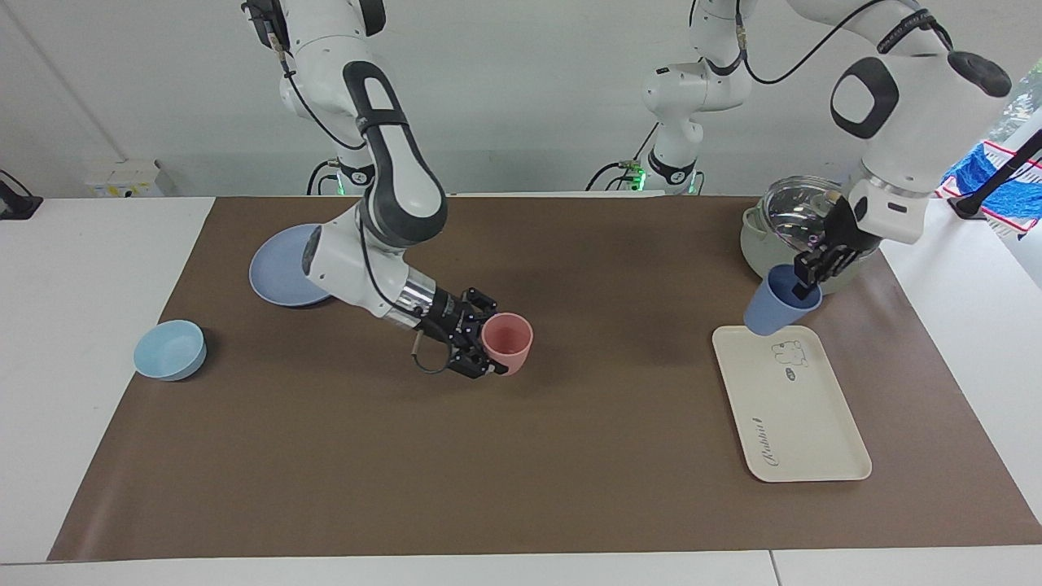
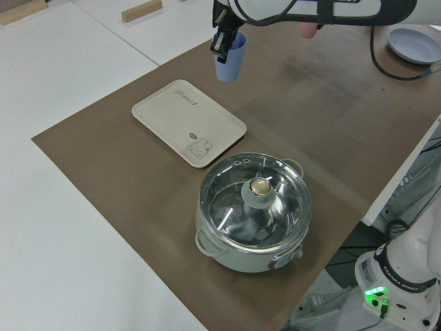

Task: Place cup on tray
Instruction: 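Lower the blue cup onto the tray while the right gripper carries pink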

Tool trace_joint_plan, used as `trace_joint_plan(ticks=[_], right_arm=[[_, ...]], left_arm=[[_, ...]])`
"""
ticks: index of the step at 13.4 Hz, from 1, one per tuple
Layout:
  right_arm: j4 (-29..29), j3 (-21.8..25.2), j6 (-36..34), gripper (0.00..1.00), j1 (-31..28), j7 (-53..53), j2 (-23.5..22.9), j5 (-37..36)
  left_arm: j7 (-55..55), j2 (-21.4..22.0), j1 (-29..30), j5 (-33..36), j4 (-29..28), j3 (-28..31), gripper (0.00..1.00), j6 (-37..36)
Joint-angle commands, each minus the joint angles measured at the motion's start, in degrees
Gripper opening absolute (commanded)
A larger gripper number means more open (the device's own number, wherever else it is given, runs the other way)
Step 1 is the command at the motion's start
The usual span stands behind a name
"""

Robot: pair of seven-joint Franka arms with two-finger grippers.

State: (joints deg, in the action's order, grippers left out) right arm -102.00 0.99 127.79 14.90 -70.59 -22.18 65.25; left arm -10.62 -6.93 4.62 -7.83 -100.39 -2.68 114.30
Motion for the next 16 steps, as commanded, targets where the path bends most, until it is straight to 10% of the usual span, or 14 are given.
trace_joint_plan(ticks=[1,9,13,14,15,16], right_arm=[[-1.88,-0.46,-6.12,0.0,-7.84,5.19,1.96,-1.07],[-0.65,-0.2,-24.5,0.0,-28.24,18.28,0.38,-12.76],[5.93,-0.64,-27.94,0.0,-32.29,19.88,-7.42,-17.69],[7.5,-0.73,-29.25,0.0,-32.48,20.84,-9.1,-17.44],[7.96,-0.81,-29.87,0.0,-32.48,21.98,-10.24,-17.52],[8.66,-0.81,-30.66,0.0,-32.48,23.03,-11.39,-17.78]], left_arm=[[5.16,-5.36,2.94,-0.87,-1.55,-0.39,0.0,7.49],[10.27,-8.71,3.73,-0.95,-8.77,-0.39,0.0,18.94],[10.18,-10.03,3.38,-0.95,-8.51,-0.39,0.0,21.4],[10.36,-10.12,3.29,-0.87,-8.16,-0.39,0.71,21.4],[10.36,-10.03,3.03,-0.61,-7.2,-0.48,1.0,20.45],[10.27,-9.77,2.07,-0.17,-5.37,-0.39,1.0,18.35]])
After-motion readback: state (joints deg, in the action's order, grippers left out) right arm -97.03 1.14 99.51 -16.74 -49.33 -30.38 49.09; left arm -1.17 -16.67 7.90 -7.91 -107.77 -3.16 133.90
